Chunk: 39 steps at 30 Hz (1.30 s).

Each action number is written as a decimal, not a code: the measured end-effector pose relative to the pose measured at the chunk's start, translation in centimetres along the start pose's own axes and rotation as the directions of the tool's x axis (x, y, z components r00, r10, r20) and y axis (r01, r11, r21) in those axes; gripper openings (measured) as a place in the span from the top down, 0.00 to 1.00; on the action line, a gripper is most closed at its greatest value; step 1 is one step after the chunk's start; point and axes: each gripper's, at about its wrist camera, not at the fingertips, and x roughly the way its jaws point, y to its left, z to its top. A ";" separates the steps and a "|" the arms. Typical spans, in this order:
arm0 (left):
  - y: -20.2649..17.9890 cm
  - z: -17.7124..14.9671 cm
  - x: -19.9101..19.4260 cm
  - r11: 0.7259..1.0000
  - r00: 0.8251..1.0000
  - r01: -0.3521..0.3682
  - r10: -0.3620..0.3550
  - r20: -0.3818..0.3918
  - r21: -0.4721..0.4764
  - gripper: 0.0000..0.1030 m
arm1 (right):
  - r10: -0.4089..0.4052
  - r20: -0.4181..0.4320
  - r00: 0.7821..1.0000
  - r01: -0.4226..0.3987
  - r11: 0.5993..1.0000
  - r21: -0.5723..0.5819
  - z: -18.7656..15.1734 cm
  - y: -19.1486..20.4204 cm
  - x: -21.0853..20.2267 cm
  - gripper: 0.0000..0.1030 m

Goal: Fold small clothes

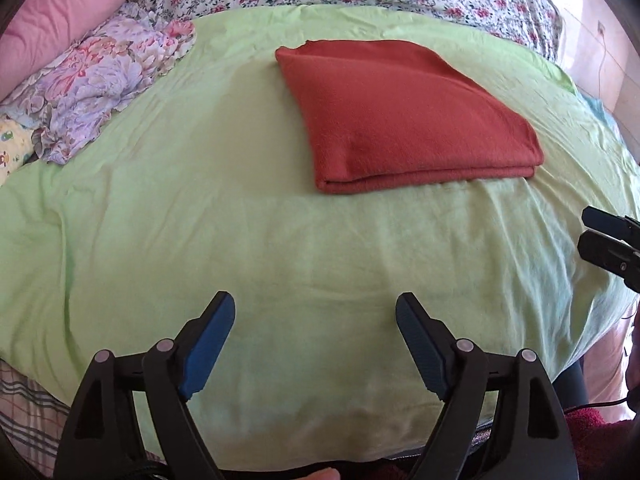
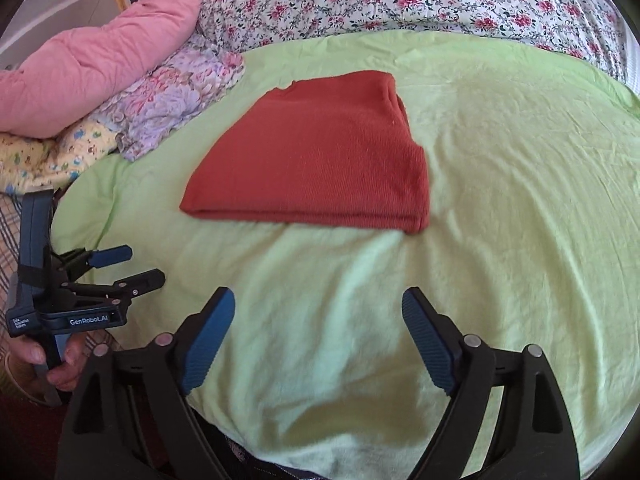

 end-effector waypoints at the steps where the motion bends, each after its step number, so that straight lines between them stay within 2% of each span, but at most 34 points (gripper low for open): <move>1: -0.1 0.1 0.0 1.000 1.000 0.001 -0.001 0.003 0.002 0.19 | 0.001 -0.005 1.000 -0.002 1.000 -0.004 -0.1 0.0 0.1 0.16; 11: 0.3 2.7 -1.4 1.000 0.997 -0.020 0.020 0.073 0.002 0.19 | -0.022 0.004 1.000 0.022 1.000 -0.009 1.2 -0.1 0.4 0.15; 26: -0.6 4.8 -0.1 0.994 0.994 -0.095 0.093 0.051 0.046 0.18 | -0.001 -0.019 1.000 0.000 1.000 -0.023 2.8 0.0 2.3 0.15; 32: -1.0 5.8 0.2 0.990 0.991 -0.124 0.121 0.059 0.065 0.18 | 0.008 -0.024 1.000 -0.008 1.000 -0.001 3.9 -0.5 2.8 0.15; 39: -1.3 6.8 0.0 0.988 0.989 -0.135 0.130 0.078 0.075 0.18 | 0.003 -0.024 1.000 -0.004 1.000 -0.026 5.4 -0.4 3.2 0.15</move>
